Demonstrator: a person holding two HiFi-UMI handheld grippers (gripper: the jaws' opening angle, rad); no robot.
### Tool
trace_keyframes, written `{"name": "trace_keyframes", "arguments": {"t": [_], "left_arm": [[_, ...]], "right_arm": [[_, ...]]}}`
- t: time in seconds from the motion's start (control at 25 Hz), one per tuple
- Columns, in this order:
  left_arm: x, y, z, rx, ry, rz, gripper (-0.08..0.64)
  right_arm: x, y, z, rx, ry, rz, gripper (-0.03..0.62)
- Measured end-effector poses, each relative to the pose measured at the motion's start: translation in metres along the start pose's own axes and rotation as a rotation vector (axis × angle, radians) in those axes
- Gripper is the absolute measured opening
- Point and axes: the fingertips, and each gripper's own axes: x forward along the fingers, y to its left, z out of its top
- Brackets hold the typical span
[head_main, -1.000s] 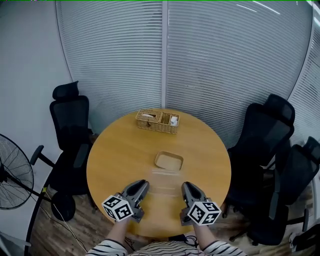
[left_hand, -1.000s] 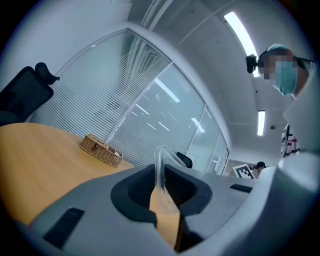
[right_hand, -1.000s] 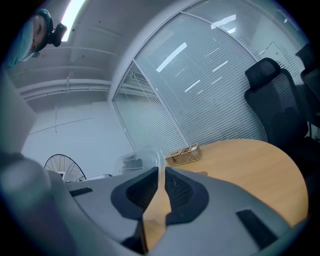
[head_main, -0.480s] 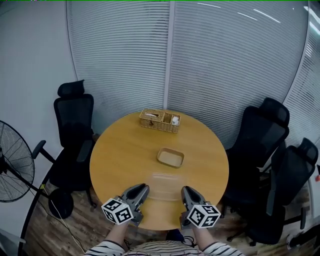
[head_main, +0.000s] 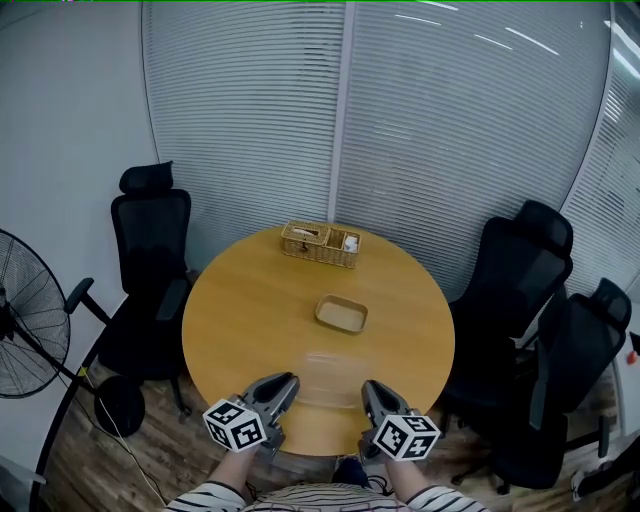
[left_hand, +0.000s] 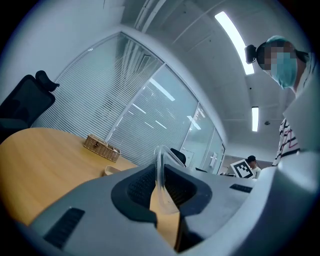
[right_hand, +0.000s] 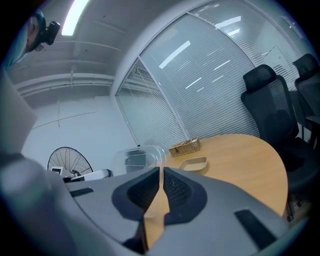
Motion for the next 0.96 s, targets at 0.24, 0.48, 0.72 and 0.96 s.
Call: {"name": "trace_keyframes", "arguments": {"t": [0.24,0.48,0.72,0.96], "left_arm": [[-0.0089,0.0012,0.0004,-0.005,-0.014,0.006,0.074],[-0.0107,0.0019,-0.0031,-0.018,-0.017,0.014,0.074],[-0.0075,-0.0006,-0.0031,-0.015,-0.018,0.013,0.074],[-0.0096,0.0,-0.0062,-0.036,-0.027,0.034,0.074]], "right_arm": [[-0.0001,0.0071,-0.0061,0.002,0.003,-0.001,0.04],[-0.0003,0.0066,-0.0082,0.003,0.008,-0.007,0.039],[-0.0016,0.0043,-0.0044,-0.001,0.004,-0.012,0.038],[-0.0028,0.0039,-0.0041,-0.001,0.006,-0.014,0.038]]}}
